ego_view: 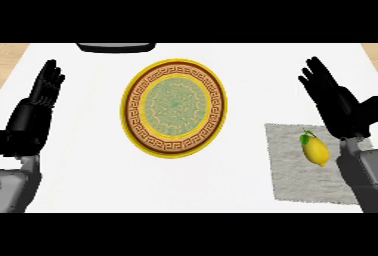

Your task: Pick the lemon from the placemat and place it in the plate

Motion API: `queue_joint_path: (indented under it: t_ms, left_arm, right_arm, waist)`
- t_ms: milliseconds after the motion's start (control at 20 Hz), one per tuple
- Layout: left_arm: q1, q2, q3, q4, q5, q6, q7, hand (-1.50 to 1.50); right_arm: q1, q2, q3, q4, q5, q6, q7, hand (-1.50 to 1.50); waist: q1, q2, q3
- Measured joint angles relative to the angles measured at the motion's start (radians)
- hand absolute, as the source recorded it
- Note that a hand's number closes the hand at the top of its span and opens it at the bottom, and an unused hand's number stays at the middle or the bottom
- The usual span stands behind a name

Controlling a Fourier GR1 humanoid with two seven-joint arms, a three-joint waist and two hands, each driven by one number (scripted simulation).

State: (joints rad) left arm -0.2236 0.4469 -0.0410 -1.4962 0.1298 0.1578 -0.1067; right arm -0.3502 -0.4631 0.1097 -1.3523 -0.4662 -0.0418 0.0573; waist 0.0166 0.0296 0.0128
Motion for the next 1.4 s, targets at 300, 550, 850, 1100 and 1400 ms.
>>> queue_joint_path:
  t_ms: [300, 550, 850, 1100, 1400]
  left_arm:
    - [-0.044, 0.001, -0.016, -0.025, 0.014, -0.032, 0.058, 0.00]
    - [-0.047, -0.018, -0.036, -0.028, 0.037, -0.053, 0.094, 0.00]
    - [-0.029, -0.014, -0.024, -0.071, 0.063, -0.072, 0.141, 0.00]
    - [-0.027, -0.015, 0.005, -0.064, 0.066, -0.099, 0.142, 0.00]
    - [-0.027, -0.020, 0.010, -0.089, 0.058, -0.103, 0.176, 0.00]
  right_arm:
    - [-0.065, 0.073, 0.202, -0.077, 0.104, 0.137, -0.082, 1.50]
    - [-0.096, -0.065, 0.361, -0.076, 0.481, 0.049, -0.080, -1.50]
    - [0.132, 0.061, 0.384, -0.033, 0.553, -0.162, -0.331, -1.50]
    - [0.213, 0.073, 0.329, -0.078, 0.546, -0.194, -0.476, -1.50]
    - [0.180, -0.067, 0.283, -0.251, 0.643, -0.176, -0.270, -1.50]
  waist:
    - [0.011, -0.023, -0.009]
    - [0.000, -0.038, -0.021]
    - [-0.016, -0.032, -0.013]
    - [-0.020, -0.031, -0.012]
    - [-0.026, -0.035, -0.015]
